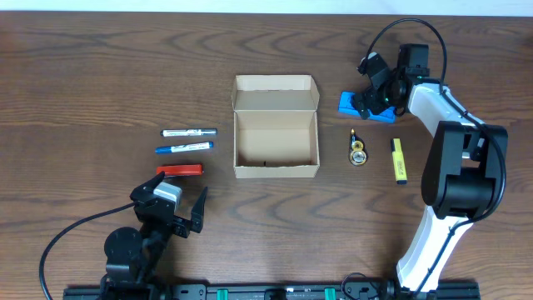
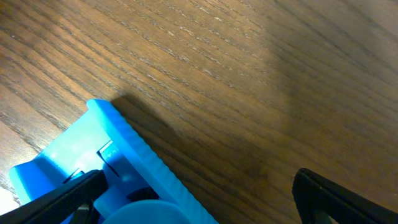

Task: Pack container
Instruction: 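Move the right gripper to the blue tape dispenser, then grasp the blue tape dispenser with the right gripper and lift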

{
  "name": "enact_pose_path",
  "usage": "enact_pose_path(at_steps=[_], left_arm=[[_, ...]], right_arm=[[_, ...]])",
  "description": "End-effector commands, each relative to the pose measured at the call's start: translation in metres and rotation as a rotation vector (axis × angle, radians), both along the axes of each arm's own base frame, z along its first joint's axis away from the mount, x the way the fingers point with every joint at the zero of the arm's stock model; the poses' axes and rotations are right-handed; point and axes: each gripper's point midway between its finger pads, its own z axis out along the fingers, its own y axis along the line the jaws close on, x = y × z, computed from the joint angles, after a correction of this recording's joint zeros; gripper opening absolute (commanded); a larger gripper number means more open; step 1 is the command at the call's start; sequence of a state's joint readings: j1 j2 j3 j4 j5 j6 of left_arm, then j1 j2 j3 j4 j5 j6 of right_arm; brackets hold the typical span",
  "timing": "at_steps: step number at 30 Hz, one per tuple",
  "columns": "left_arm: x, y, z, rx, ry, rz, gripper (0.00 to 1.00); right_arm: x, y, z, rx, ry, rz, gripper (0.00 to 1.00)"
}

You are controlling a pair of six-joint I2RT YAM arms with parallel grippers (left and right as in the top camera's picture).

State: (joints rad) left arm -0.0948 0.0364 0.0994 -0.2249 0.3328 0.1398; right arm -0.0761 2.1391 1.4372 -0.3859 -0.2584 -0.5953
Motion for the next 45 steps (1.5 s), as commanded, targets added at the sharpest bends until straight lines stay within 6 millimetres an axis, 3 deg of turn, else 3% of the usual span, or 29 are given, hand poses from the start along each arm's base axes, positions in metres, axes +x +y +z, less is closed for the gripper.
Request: enact_pose_path(at_steps=[1,7,17,21,30,36,45], left_arm=[[0.0,0.001,-0.012,0.022,0.014,0.002,0.95],[0.0,0.001,-0.012,0.022,0.014,0.002,0.95],[0.0,0.001,-0.012,0.022,0.014,0.002,0.95],[0.0,0.001,-0.012,0.022,0.014,0.002,0.96],[0.0,0.001,-0.012,0.022,0.014,0.002,0.95],[0.0,0.001,-0.012,0.022,0.014,0.002,0.95],[0.0,0.001,-0.012,0.022,0.014,0.002,0.96]], right_arm=[[-0.013,-0.004,-0.028,0.005,0.076,0.0,0.97],[-0.012,-0.004,-0.022,0.021,0.081,-0.031,0.96],[-0.001,0.001,0.059,0.059,-0.028,-0.031,0.99],[-0.007,0.001,0.069,0.039,-0.033,0.008,0.99],[-0.041,0.004,0.049,-0.033,0.081,0.188,0.99],[-0.044,0.004,0.033,-0.043,0.107,0.227,0.99],[-0.046,0.005,-0.007,-0.031,0.175,0.234,0.99]])
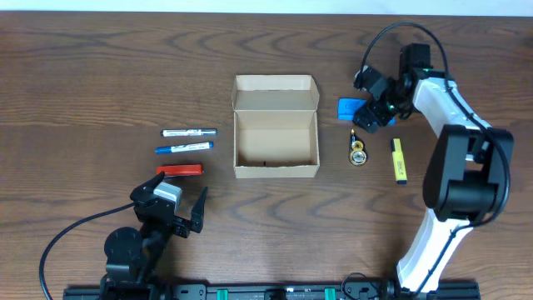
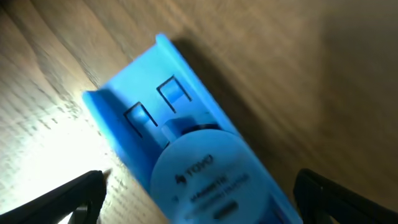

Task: Pack container
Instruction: 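Grasp the blue tape dispenser with the right gripper and lift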

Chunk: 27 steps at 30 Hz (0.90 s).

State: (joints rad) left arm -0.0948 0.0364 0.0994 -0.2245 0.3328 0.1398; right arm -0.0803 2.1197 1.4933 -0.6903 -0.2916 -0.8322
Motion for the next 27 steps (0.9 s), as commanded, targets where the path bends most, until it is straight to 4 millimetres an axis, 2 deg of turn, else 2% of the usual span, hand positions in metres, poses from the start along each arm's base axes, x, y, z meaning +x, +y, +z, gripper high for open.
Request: enact_pose_path(at_steps=[1,5,9,13,20,24,27], left_arm=[[0.0,0.001,-0.012,0.022,0.015,0.002,0.95],[0.0,0.001,-0.012,0.022,0.015,0.002,0.95],[0.0,0.001,-0.012,0.022,0.015,0.002,0.95],[0.0,0.001,-0.012,0.022,0.015,0.002,0.95],[0.0,0.001,-0.012,0.022,0.015,0.002,0.95],[0.0,0.001,-0.012,0.022,0.015,0.002,0.95],[0.0,0.001,-0.012,0.022,0.015,0.002,0.95]], right_arm=[[0.001,-0.003,-0.011,0.007,0.011,0.013,0.99],[0.004,-0.003,-0.016,0.006,0.004,0.013,0.95],[0.006,-0.003,-0.018,0.014,0.009,-0.015,0.76],[0.012,-0.004,-0.016,0.031,0.002,-0.081,0.67],[0.021,-0.002,-0.009,0.076,0.013,-0.22,0.61],[0.028,0.004,0.019,0.1,0.014,-0.276,0.61],[0.031,0.016,0.062,0.131,0.0,-0.265,0.6]])
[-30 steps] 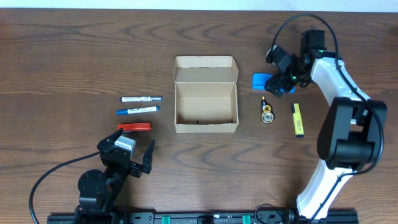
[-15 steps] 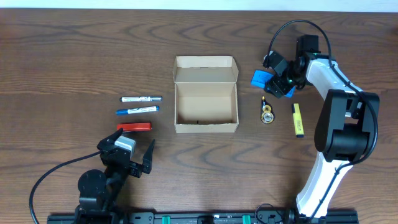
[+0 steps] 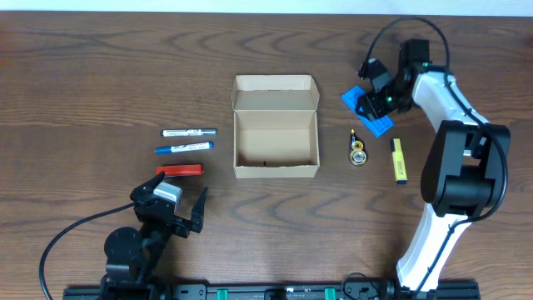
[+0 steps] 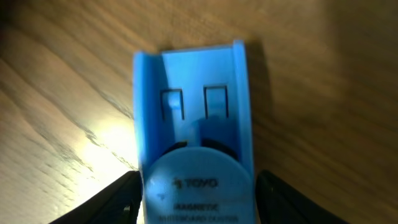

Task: Pack container
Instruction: 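Grasp the blue tape dispenser with the right gripper and lift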

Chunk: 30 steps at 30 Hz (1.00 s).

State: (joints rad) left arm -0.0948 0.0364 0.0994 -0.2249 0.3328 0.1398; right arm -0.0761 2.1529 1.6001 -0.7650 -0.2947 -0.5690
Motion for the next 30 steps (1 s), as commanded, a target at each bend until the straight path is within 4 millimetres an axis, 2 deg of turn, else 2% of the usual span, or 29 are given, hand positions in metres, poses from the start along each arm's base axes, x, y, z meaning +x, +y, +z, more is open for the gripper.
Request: enact_pose_path(at_steps=[1,6,8,10,12,14,23,30], left_arm=[[0.0,0.001,-0.012,0.022,0.014,0.002,0.95],[0.0,0.001,-0.012,0.022,0.014,0.002,0.95],[0.0,0.001,-0.012,0.022,0.014,0.002,0.96],[0.0,0.001,-0.012,0.022,0.014,0.002,0.95],[0.0,0.001,-0.012,0.022,0.014,0.002,0.95],[0.0,0.001,-0.012,0.022,0.014,0.002,0.95],[0.0,0.001,-0.012,0.022,0.014,0.002,0.95],[0.0,0.001,-0.012,0.022,0.014,0.002,0.95]], right_arm=[[0.019,0.019,0.064,0.059,-0.088,-0.021,0.59],[0.018,0.04,0.148,0.079,-0.176,-0.016,0.6],[0.017,0.041,0.172,0.033,-0.223,-0.037,0.74],[0.018,0.035,0.182,-0.037,-0.259,-0.058,0.82],[0.02,0.028,0.181,-0.095,-0.268,-0.076,0.93],[0.02,0.026,0.171,-0.106,-0.246,-0.078,0.99],[0.021,0.007,0.084,-0.117,-0.071,-0.117,0.99],[0.018,0.007,0.034,-0.124,0.035,-0.109,0.99]])
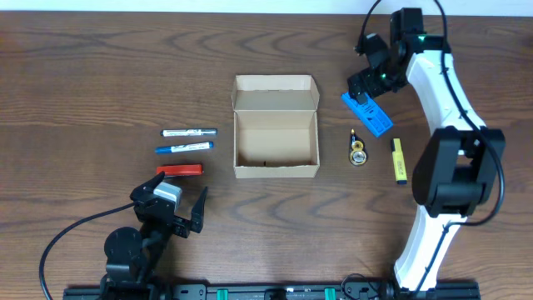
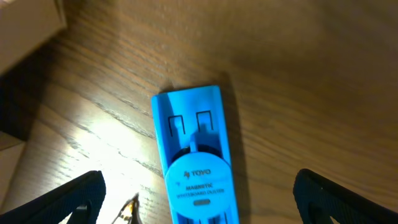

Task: Pack container
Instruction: 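Grasp the blue tape dispenser with the right gripper and lift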

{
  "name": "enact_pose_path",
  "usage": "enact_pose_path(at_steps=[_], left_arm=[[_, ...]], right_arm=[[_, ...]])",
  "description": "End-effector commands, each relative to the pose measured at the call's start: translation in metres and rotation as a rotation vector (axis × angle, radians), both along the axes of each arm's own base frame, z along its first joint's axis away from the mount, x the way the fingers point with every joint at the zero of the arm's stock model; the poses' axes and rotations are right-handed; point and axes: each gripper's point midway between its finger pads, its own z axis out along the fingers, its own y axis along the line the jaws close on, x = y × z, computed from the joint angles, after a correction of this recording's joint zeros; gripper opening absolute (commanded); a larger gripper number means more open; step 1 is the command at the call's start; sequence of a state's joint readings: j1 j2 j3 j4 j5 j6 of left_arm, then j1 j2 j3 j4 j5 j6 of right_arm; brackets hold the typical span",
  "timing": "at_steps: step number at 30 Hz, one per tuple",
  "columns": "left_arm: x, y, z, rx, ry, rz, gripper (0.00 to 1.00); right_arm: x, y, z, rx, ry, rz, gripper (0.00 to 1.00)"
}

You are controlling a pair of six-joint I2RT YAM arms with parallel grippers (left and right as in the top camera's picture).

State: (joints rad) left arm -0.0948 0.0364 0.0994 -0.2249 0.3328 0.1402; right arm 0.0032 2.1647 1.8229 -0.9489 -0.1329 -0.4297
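The open cardboard box (image 1: 276, 127) stands mid-table. To its right a blue whiteboard duster (image 1: 367, 112) lies flat and slanted on the wood. In the right wrist view the duster (image 2: 193, 162) runs lengthwise between the two dark fingers (image 2: 68, 199). My right gripper (image 2: 199, 190) is open and wide, above the duster and not touching it. Overhead, the right gripper (image 1: 366, 82) sits just beyond the duster's far end. My left gripper (image 1: 176, 208) rests open near the front edge, holding nothing.
A small gold keyring piece (image 1: 358, 151) and a yellow highlighter (image 1: 399, 160) lie right of the box. Two blue-capped markers (image 1: 189, 132) and a red item (image 1: 180, 170) lie left of it. A box corner (image 2: 25, 25) shows at the wrist view's upper left.
My right gripper was low with its jaws close along the duster's sides. Now it is higher, further back and spread wide. The duster lies free on the table, slanted towards the highlighter.
The duster first lay crosswise right of the box with my right gripper at its edge. Then the gripper was over it, the duster partly hidden. Then the duster had turned to a slant between the jaws. Now it lies slanted, the gripper open above. The left arm stayed still.
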Motion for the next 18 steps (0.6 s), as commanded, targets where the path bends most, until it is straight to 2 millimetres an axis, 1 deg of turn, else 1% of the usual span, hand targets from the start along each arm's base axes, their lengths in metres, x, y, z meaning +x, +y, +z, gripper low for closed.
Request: enact_pose_path(at_steps=[1,5,8,11,16,18], left_arm=[[0.0,0.001,-0.012,0.021,0.015,0.002,0.95],[0.0,0.001,-0.012,0.021,0.015,0.002,0.95],[0.0,0.001,-0.012,0.021,0.015,0.002,0.95],[0.0,0.001,-0.012,0.021,0.015,0.002,0.96],[0.0,0.001,-0.012,0.021,0.015,0.002,0.95],[0.0,0.001,-0.012,0.021,0.015,0.002,0.95]], right_arm=[[-0.002,-0.003,-0.018,-0.004,0.039,-0.015,0.99],[-0.006,-0.007,-0.039,-0.032,0.087,-0.02,0.99],[-0.013,-0.013,-0.057,-0.067,0.139,-0.027,0.99],[-0.02,-0.015,-0.07,-0.076,0.182,-0.027,0.99],[-0.023,-0.016,-0.079,-0.082,0.197,-0.028,0.99],[-0.024,-0.016,-0.082,-0.082,0.202,-0.028,0.96]])
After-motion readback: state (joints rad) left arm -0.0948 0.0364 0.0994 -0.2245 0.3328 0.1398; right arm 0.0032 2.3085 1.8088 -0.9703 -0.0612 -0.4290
